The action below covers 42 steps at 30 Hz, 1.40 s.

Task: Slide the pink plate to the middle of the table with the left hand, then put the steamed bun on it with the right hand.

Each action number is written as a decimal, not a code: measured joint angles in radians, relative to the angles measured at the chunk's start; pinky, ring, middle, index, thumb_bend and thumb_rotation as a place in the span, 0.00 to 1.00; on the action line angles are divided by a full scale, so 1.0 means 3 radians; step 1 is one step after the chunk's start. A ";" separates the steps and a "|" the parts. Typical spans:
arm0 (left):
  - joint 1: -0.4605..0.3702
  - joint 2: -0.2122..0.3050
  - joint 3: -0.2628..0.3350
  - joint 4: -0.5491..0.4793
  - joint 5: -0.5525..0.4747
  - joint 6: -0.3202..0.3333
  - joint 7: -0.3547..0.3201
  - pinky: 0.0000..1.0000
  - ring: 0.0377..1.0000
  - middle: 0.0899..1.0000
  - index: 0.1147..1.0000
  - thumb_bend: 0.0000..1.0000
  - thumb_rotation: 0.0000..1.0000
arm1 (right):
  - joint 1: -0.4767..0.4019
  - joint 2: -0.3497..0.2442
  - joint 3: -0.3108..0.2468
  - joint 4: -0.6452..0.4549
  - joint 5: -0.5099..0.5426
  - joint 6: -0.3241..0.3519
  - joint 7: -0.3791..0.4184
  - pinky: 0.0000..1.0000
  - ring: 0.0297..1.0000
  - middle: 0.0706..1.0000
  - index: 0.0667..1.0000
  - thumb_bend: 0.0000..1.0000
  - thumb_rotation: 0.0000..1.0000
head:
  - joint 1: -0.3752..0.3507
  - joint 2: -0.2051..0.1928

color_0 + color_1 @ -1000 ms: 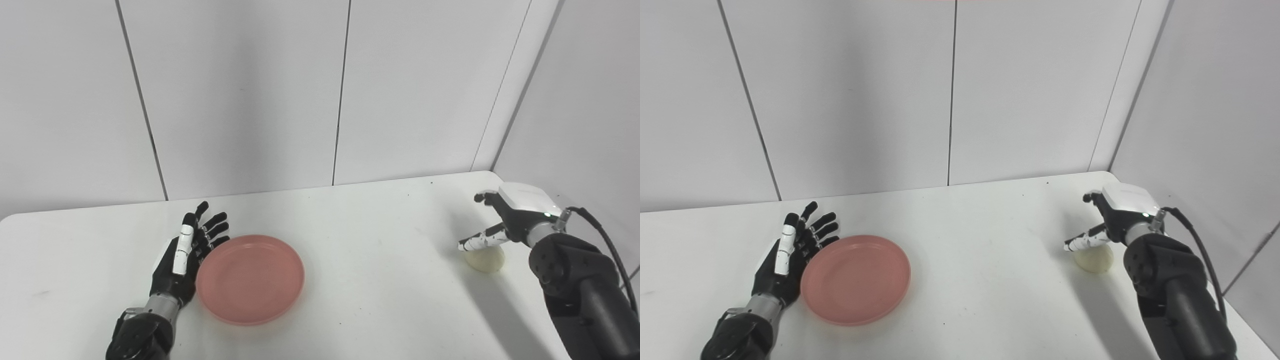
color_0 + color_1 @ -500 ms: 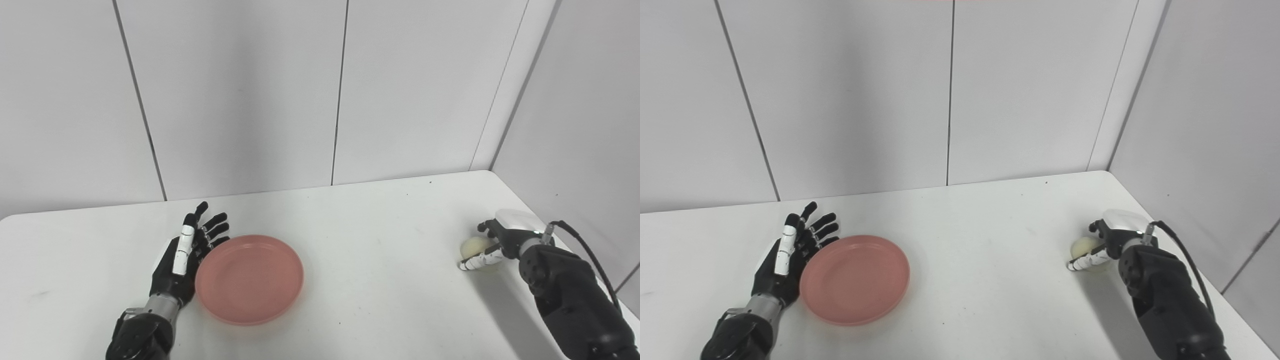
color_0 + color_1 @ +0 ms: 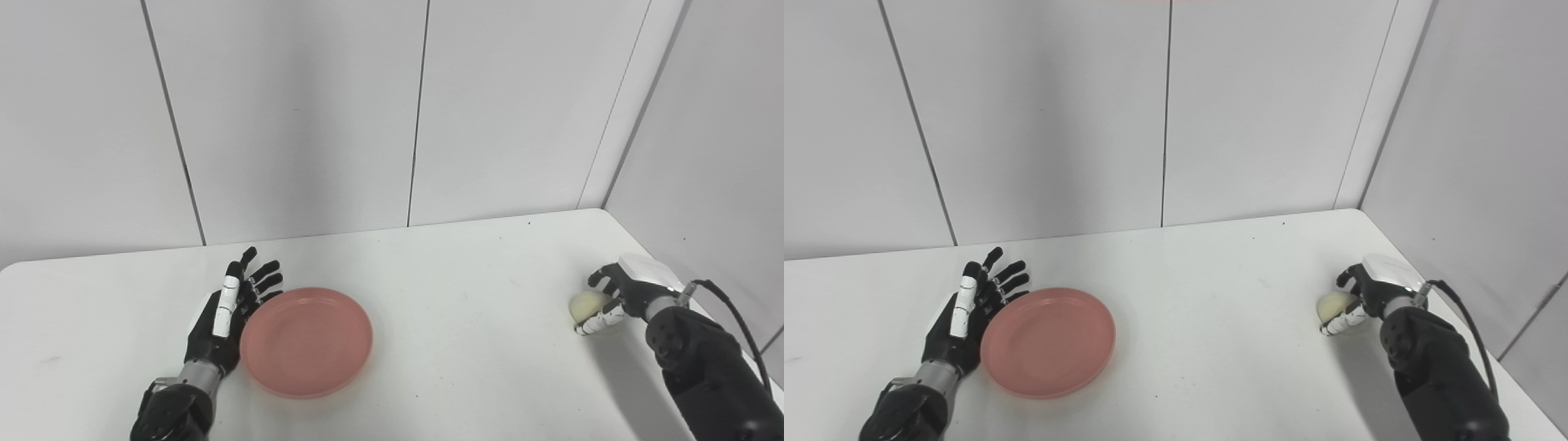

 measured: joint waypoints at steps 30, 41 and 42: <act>0.0027 -0.0051 -0.0023 -0.0091 0.0012 0.0080 0.0040 0.74 0.83 0.85 1.00 0.87 0.92 | -0.0199 -0.0173 0.0172 -0.1333 0.0389 0.0005 0.0104 0.26 0.32 0.42 0.48 0.53 0.00 | 0.0399 0.0056; 0.0036 -0.0171 -0.0046 -0.0133 0.0129 0.0106 0.0225 0.73 0.81 0.85 1.00 0.91 0.88 | -0.0675 0.0175 0.0431 -0.1483 0.0466 -0.0109 0.0175 0.23 0.28 0.42 0.47 0.53 0.00 | 0.0966 0.0087; 0.0036 -0.0196 -0.0052 -0.0136 0.0131 0.0107 0.0226 0.73 0.80 0.85 1.00 0.91 0.88 | -0.0732 0.0234 0.0479 -0.1454 0.0465 -0.0153 0.0158 0.24 0.29 0.42 0.47 0.53 0.00 | 0.0966 0.0087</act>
